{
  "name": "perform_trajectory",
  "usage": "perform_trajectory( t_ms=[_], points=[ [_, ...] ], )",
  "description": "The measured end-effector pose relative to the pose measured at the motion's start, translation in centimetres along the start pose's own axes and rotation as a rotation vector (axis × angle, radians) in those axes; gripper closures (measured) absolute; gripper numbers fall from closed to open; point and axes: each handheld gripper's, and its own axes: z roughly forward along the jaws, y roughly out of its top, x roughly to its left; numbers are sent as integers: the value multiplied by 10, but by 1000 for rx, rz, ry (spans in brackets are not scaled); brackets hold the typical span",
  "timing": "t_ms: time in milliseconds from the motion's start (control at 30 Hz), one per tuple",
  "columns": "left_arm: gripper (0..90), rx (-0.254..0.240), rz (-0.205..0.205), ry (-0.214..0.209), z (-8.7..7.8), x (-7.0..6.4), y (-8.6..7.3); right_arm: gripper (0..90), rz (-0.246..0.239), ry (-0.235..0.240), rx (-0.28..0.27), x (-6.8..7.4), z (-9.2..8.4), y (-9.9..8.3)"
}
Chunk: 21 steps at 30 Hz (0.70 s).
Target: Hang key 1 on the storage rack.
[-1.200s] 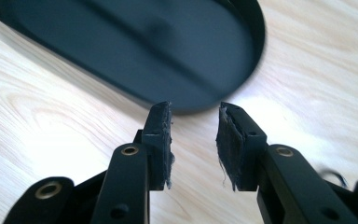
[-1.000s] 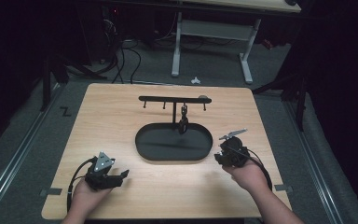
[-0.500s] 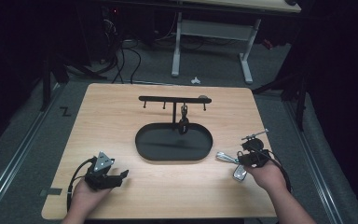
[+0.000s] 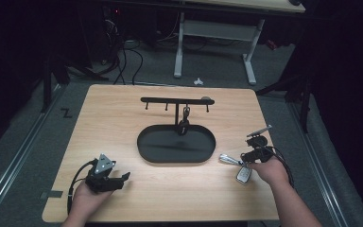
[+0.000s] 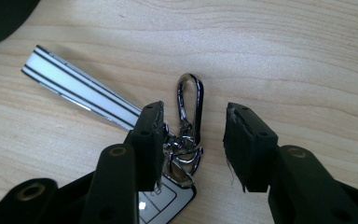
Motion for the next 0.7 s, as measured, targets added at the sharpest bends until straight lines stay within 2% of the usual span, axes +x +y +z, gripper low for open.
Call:
perform_trajectory(
  t_ms=[167,233,467,700],
  points=[
    [276,-2,-4,-1,0,0,0,564,10,2,24,-2,5,3],
    [276,2,0,-1,0,1,0,568,13,12,18,-2,9,3],
    [276,3,0,-1,0,0,0,656,42,44,29,-4,12,3],
    [278,1,-5,-6,0,0,-1,720,49,74,37,-3,12,4]
  ],
)
